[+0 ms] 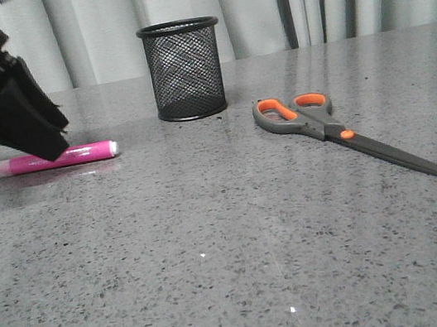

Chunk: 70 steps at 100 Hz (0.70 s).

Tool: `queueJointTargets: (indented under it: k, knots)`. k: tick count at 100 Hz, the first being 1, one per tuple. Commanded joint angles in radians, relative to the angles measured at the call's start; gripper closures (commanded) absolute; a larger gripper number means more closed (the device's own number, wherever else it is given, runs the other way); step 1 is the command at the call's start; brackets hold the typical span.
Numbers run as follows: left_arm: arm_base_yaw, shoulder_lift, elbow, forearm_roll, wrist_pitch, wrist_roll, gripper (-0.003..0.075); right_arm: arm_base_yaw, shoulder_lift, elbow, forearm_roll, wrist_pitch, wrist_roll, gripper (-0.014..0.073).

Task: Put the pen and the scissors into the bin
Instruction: 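Lower the left gripper onto the pink highlighter and close it, then lift the highlighter and drop it into the black mesh cup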

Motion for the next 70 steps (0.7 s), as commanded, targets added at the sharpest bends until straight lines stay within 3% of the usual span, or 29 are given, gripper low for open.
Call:
queueJointTargets:
  k: [1, 18, 25, 35, 45, 70]
  knots:
    - [-0.007, -0.015, -0.048, -0.028, 0.021, 0.006, 0.0332, -0.002, -0.004, -0.038, 0.005, -0.053, -0.016, 0.0099]
    - [-0.007, 0.017, -0.051, -0.013, 0.029, 0.006, 0.0335, -0.002, -0.004, -0.038, 0.005, -0.057, -0.016, 0.0099]
    - [-0.007, 0.02, -0.051, 0.0, 0.036, 0.006, 0.037, -0.002, -0.004, -0.038, 0.005, -0.057, -0.016, 0.0099]
    - [-0.007, 0.02, -0.051, 0.019, 0.052, 0.006, 0.0516, -0.002, -0.004, -0.038, 0.005, -0.057, -0.016, 0.0099]
    - [-0.007, 0.02, -0.051, 0.034, 0.075, 0.006, 0.0738, -0.002, -0.004, -0.038, 0.005, -0.057, -0.016, 0.0099]
    - [-0.007, -0.041, -0.136, -0.059, 0.085, -0.059, 0.0739, -0.002, -0.004, -0.038, 0.005, -0.053, -0.016, 0.0099]
